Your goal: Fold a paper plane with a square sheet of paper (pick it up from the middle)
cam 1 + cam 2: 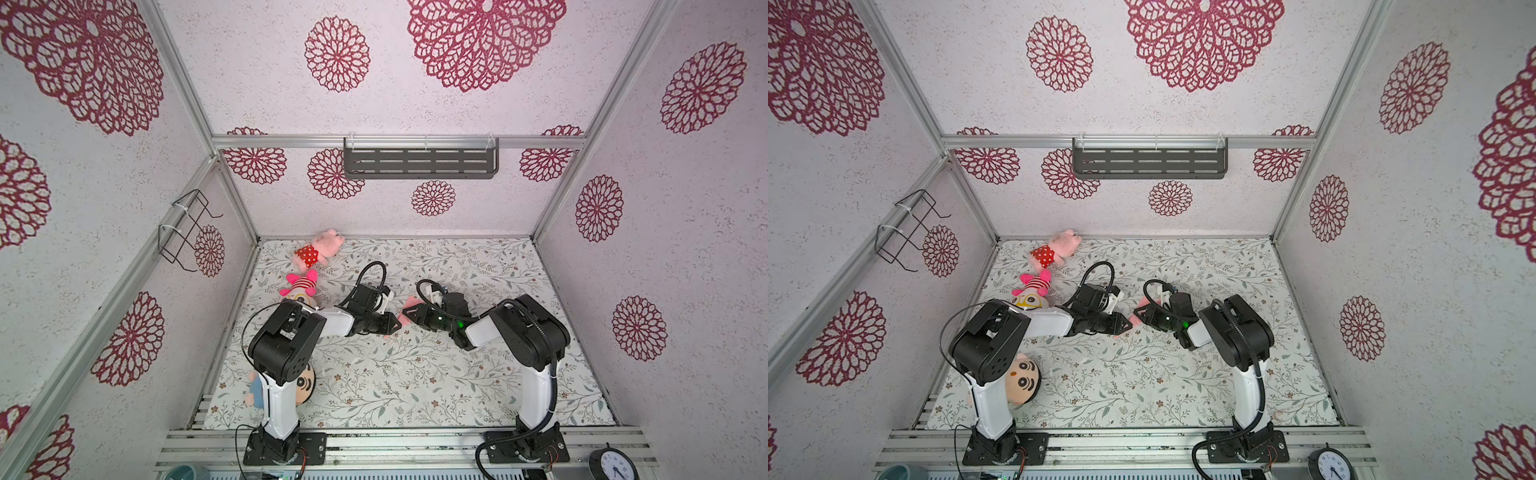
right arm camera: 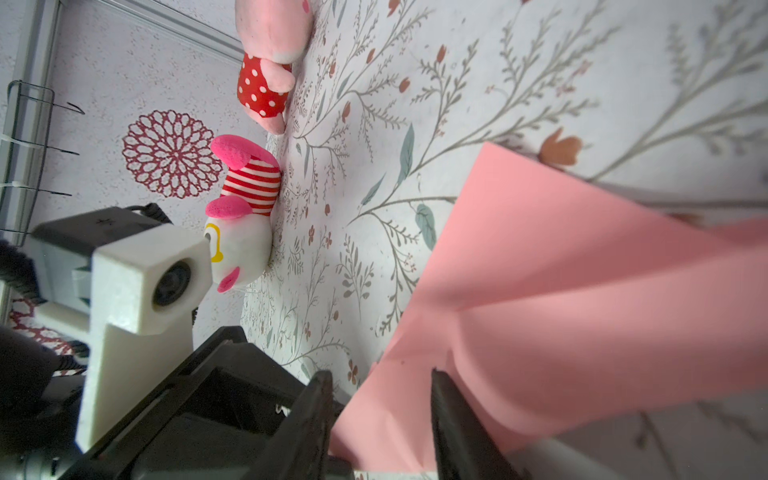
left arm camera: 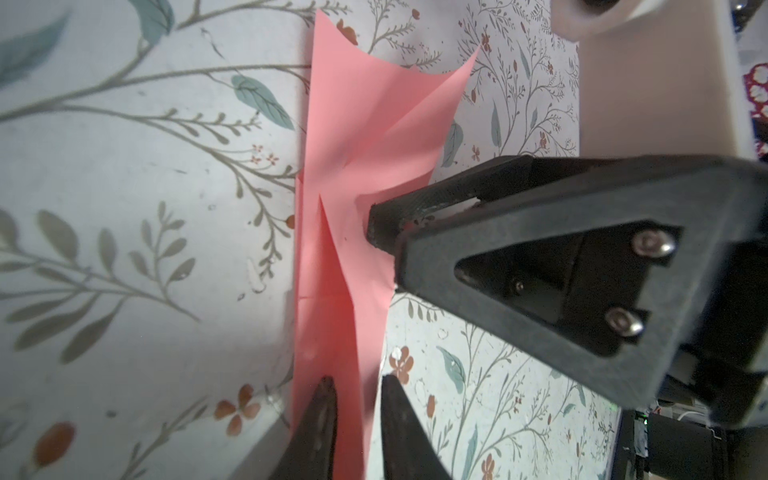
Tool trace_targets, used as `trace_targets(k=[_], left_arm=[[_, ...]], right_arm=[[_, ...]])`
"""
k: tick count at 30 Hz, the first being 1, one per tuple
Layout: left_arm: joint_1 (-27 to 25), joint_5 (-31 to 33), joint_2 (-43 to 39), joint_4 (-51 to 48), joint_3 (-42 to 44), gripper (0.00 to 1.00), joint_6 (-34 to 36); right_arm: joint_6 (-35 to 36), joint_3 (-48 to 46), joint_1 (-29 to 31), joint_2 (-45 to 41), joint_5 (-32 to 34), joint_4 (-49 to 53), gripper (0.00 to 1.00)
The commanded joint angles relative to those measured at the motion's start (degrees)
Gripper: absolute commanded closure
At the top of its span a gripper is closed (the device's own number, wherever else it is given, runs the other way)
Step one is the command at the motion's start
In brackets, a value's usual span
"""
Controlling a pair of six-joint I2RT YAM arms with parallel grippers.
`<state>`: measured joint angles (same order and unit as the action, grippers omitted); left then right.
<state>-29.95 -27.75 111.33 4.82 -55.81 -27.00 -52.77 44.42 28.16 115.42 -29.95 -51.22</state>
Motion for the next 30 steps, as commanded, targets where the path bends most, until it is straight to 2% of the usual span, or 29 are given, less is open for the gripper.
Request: trace_targets(k=[1,8,15,22,30], left_arm=[[0.34,2.53,-1.03,-2.97,0.52,0.8,0.9],[0.34,4.02,-0.85,-3.26,1.32,0.85,0.58],[0.34,4.81,-0.59,-2.89,1.91,0.88,-0.37],[0.41,4.81,-0.41,-2.45,2.33,0.88,-0.94],[0.42,4.28,-0.33,-2.35,2.35,0.88,-1.2]], right_arm=[[-0.86,1.11,-0.35,-0.43,0.26,-0.5,0.57],[-0.05,-0.05,-0.32,-3.95,-2.98,-5.36,0.53],[-1.61,-3.71,0.74,-3.79,-5.63,-12.36,0.54],[-1.42,-4.81,2.41,-2.28,-4.54,-11.88,0.55],[-1.6,-0.65,2.69,1.22,-5.99,-10.83,0.56]])
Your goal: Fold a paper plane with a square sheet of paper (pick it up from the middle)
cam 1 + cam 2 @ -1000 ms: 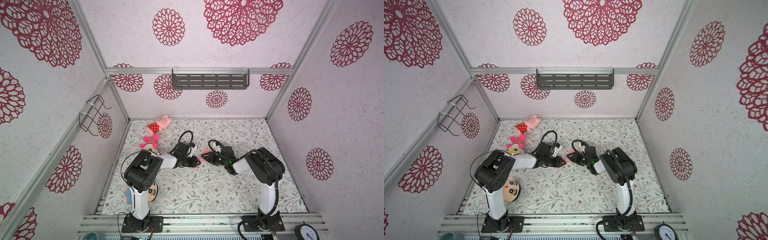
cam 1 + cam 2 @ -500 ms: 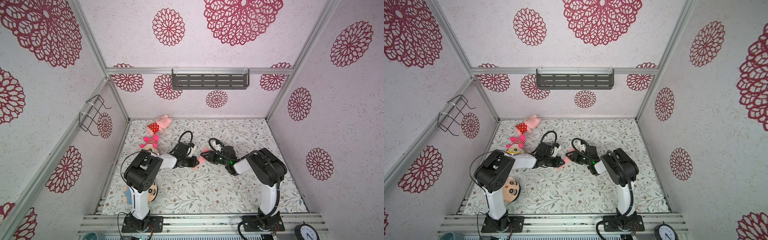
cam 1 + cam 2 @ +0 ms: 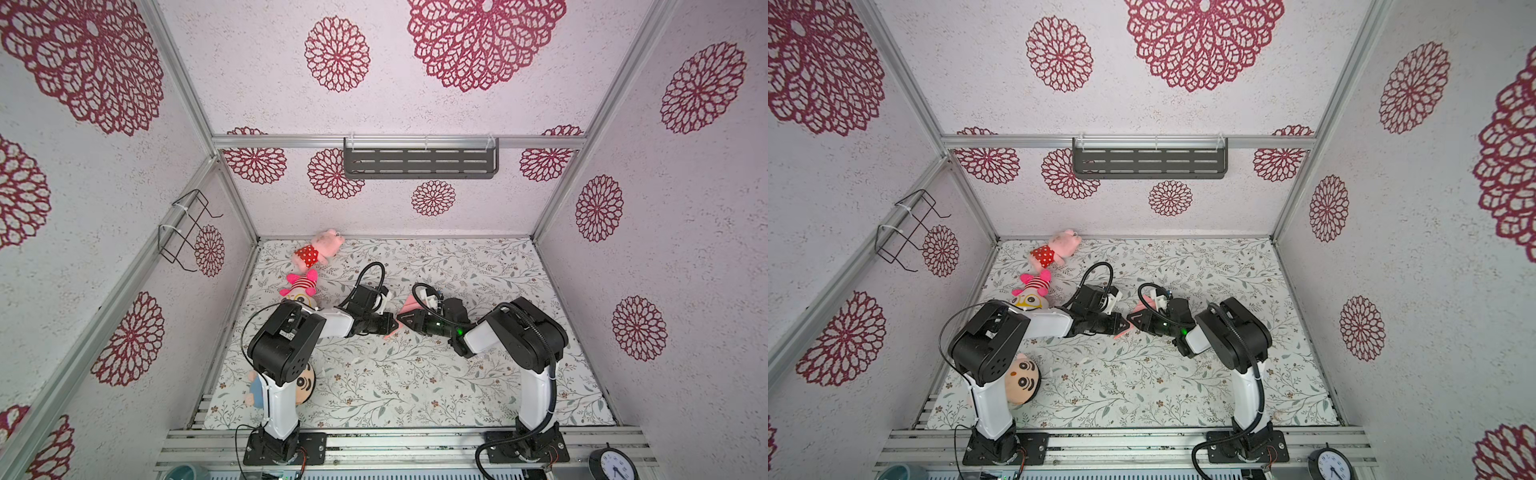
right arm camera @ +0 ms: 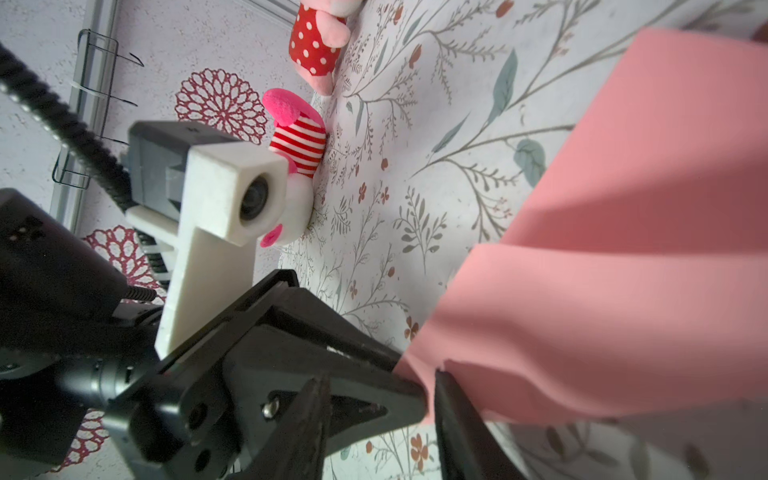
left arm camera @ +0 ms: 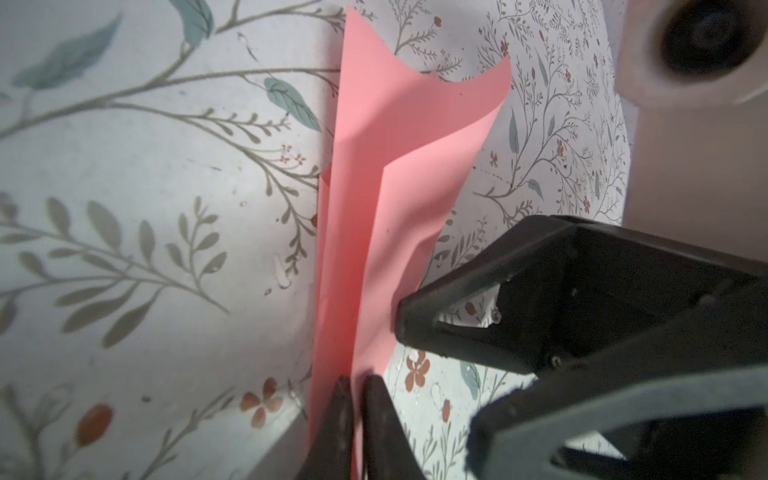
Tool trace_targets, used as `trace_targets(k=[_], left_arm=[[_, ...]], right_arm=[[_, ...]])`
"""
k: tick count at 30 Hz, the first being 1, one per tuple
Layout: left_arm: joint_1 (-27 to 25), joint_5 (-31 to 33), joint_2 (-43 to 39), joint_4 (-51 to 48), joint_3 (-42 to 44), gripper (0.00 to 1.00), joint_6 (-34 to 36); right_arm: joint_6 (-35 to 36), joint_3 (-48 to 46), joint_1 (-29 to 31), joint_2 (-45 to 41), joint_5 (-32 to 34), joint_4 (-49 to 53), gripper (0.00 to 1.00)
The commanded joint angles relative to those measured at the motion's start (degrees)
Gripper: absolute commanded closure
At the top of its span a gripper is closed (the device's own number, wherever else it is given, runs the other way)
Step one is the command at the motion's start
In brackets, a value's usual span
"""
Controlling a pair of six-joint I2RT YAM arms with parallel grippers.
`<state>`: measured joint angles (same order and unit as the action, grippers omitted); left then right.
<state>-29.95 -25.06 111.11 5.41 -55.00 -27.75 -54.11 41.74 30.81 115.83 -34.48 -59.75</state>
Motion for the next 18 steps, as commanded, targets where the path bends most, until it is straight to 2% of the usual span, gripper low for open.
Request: trace_targets(k=[1,18], left_arm=[[0.38,1.59,-0.1,-3.01,1.48,0.88,-0.47],[0.84,0.23,-2.4,-4.48,2.33,0.82,-1.53]], right_arm=[[-0.34,2.42,0.11,1.29,-1.48,-2.07,0.56],[-1.14,2.36,-0.05,3.08,-0.24,-0.5,0.6]])
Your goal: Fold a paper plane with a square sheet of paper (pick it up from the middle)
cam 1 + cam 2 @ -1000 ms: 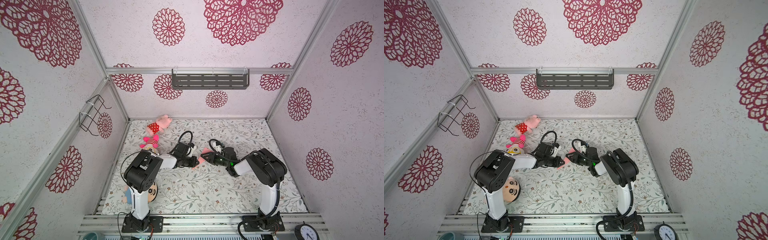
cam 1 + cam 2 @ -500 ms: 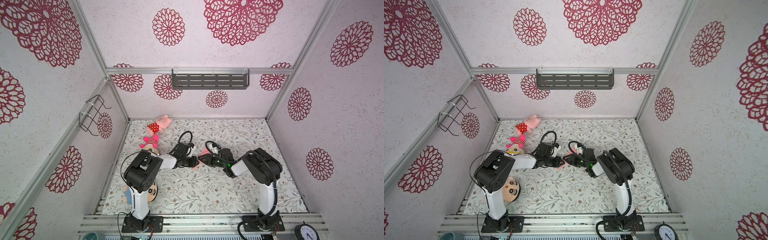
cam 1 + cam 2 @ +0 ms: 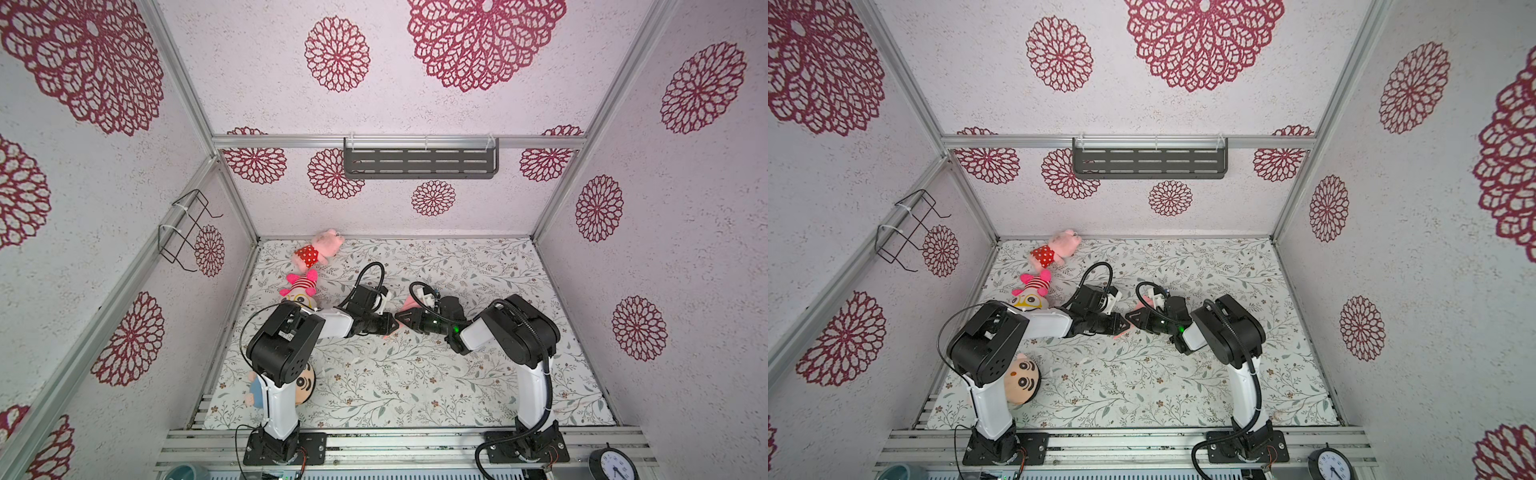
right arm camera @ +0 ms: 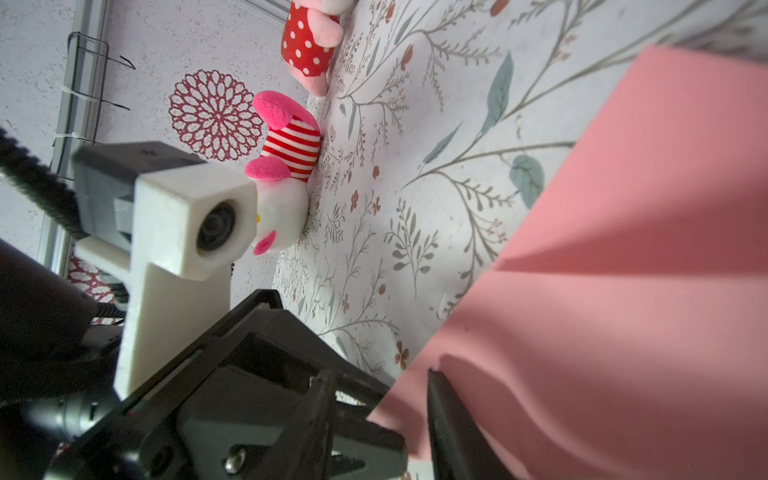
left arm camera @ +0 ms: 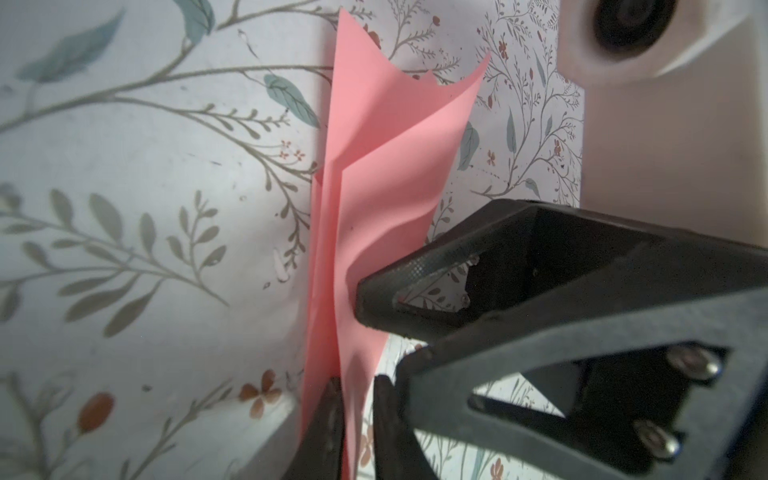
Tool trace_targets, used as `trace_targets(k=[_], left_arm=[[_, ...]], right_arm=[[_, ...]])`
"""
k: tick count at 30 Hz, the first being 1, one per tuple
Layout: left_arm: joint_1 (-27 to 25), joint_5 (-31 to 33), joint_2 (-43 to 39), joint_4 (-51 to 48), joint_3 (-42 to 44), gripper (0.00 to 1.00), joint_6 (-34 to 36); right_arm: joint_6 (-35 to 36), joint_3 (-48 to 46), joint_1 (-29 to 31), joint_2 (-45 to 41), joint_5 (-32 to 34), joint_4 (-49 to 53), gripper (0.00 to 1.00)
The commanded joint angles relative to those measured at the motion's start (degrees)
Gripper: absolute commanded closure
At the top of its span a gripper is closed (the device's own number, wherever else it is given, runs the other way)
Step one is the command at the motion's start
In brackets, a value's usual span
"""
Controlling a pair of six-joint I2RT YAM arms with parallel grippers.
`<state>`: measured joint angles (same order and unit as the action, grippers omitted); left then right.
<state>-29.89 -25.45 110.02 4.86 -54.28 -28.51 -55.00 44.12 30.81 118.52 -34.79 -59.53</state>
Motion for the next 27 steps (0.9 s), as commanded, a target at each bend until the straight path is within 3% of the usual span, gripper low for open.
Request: trace_targets(k=[1,19,27], left_arm=[[0.84,0.34,-1.73,-4.13,1.85,0.82,-1.12],[1.87,-1.18,-7.2,-3.1,2.74,0.76,-6.24],[1.77,-1.9,-5.82,-4.23,2.51,0.87,-6.99]], right_arm=[[-0.28,-0.03,0.03,0.47,0.13,-0.6,0.6],[-0.32,0.01,-0.03,1.54,0.2,1.75,0.63],[0.03,0.13,0.01,1.41,0.99,3.66,0.64]])
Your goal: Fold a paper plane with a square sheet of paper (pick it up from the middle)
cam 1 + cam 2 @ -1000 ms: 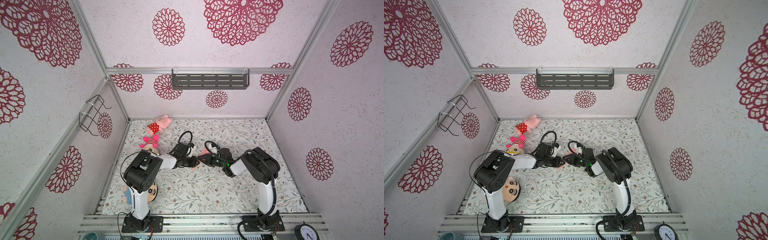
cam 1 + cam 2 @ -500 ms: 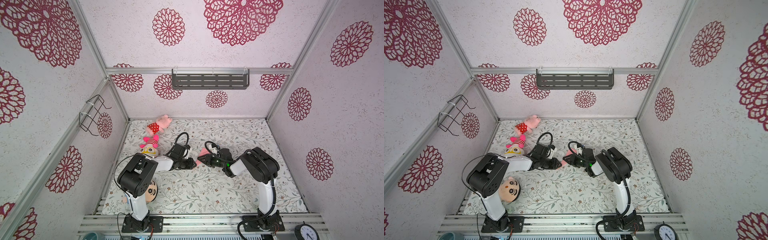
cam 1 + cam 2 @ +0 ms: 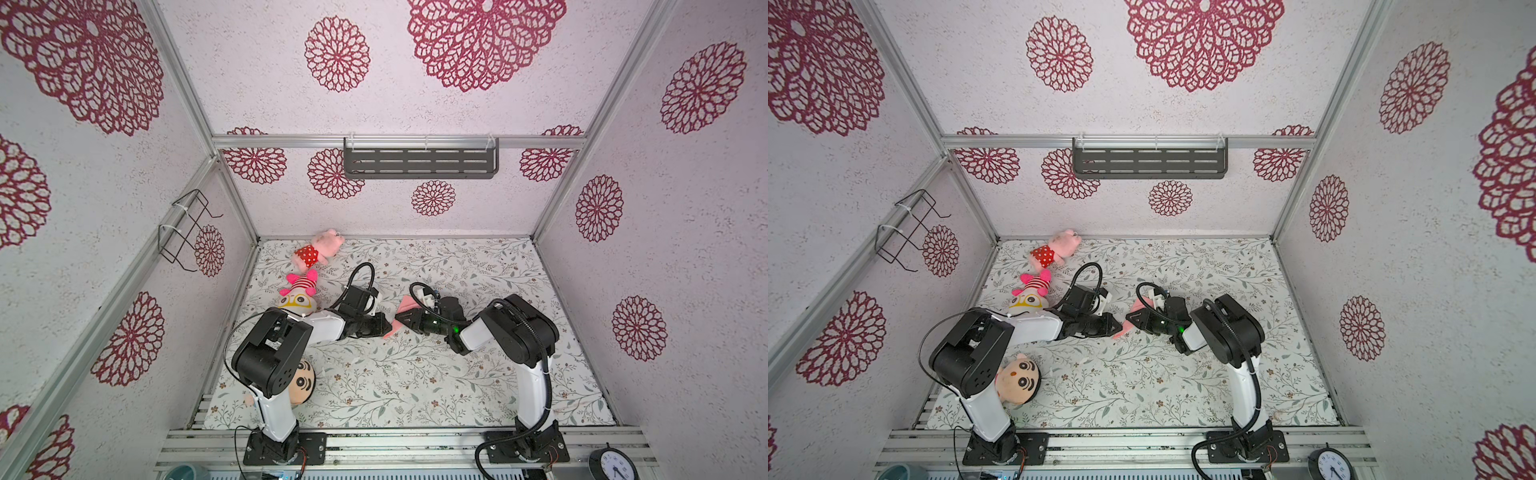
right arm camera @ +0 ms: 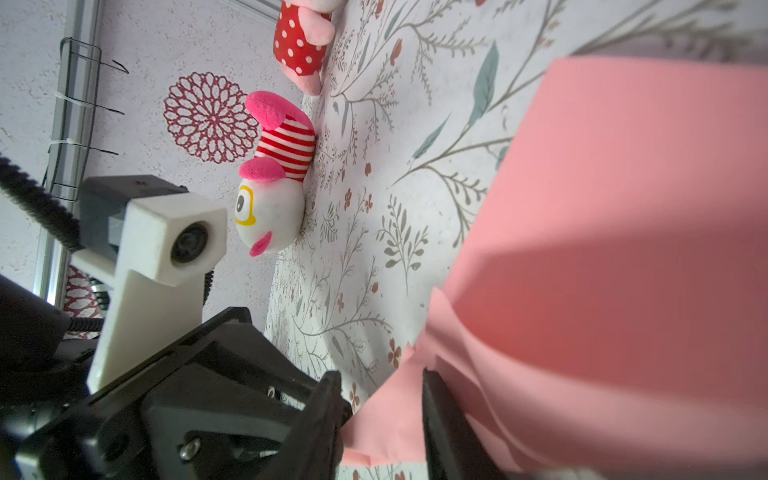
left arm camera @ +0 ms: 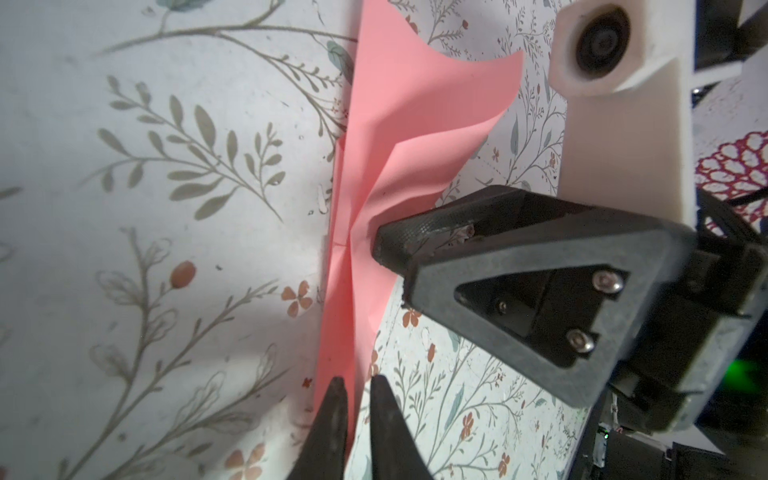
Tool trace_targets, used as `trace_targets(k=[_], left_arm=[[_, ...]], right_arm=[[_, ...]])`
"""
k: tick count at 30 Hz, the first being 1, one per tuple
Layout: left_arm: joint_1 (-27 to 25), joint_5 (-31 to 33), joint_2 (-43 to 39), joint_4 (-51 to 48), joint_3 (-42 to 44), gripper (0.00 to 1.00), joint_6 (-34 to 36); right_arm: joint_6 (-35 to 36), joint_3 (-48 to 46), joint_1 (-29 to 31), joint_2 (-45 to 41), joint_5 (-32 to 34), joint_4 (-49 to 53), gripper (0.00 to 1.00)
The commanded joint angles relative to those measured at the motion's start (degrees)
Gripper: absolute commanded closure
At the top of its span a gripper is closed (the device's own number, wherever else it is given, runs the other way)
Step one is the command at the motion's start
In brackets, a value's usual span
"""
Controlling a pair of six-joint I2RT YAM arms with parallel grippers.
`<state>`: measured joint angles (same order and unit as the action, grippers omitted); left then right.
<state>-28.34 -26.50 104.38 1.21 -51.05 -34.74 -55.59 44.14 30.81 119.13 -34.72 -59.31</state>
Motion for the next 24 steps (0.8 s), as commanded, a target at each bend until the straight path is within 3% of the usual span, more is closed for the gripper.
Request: trace_targets(k=[1,24], left_arm=[[0.22,-0.91,-0.22,-0.68,-0.48,0.89,-0.58],[-1.24,0.77,0.97,-7.61,-2.36,0.9,2.97]], right_arm=[[0.69,0.07,0.0,0.81,1.01,3.71,0.64],[0.55,-0.32,0.2,0.02,5.41,10.84,0.68]])
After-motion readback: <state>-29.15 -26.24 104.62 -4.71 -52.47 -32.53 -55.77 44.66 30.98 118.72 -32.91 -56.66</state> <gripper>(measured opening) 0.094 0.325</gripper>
